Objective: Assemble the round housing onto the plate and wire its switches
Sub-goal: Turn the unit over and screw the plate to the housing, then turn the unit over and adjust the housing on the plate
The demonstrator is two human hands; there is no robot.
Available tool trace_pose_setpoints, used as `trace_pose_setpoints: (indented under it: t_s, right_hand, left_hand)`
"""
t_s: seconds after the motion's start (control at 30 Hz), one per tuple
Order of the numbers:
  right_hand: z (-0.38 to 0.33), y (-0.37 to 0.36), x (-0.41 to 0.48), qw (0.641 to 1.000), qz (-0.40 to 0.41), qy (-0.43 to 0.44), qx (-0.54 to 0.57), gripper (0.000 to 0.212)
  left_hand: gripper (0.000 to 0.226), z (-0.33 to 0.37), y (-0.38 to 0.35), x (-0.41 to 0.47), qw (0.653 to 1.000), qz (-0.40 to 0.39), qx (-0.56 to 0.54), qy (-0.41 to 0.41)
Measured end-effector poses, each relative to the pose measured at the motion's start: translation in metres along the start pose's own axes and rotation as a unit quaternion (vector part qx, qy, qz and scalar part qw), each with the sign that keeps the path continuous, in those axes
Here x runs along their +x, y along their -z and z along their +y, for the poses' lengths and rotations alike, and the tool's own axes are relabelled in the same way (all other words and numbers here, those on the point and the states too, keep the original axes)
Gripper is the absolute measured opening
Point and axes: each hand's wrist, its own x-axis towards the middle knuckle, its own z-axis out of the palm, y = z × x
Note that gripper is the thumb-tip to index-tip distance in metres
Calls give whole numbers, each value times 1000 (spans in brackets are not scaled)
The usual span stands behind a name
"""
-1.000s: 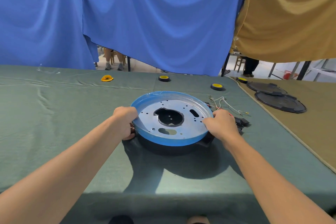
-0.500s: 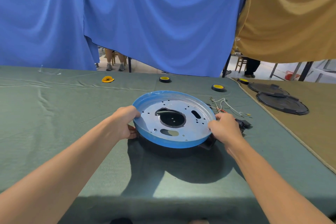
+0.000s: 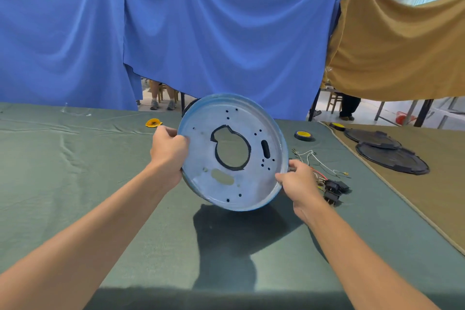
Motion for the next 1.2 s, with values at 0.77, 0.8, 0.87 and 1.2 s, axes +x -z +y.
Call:
trace_pose_setpoints:
  t_s: [0.77,0.8,0.87,1.2]
  right_hand:
    - [-40,-13,2,993,36,36,107,28]
    - [-38,-14,2,995,29,46,79,28]
    - [-37,-20,-1,997,10,69,28,28]
    - [-48,-48,-32,885,-228,279,-296,24]
  left_hand:
    - [56,-61,35,-19,630,-123,436,-631]
    - [48,-66,35,-21,611,-134,424,-655]
    - [43,-74,32,-19,590,-130,389,-696]
    - [21,-93,47,-9,479,-109,392,-778]
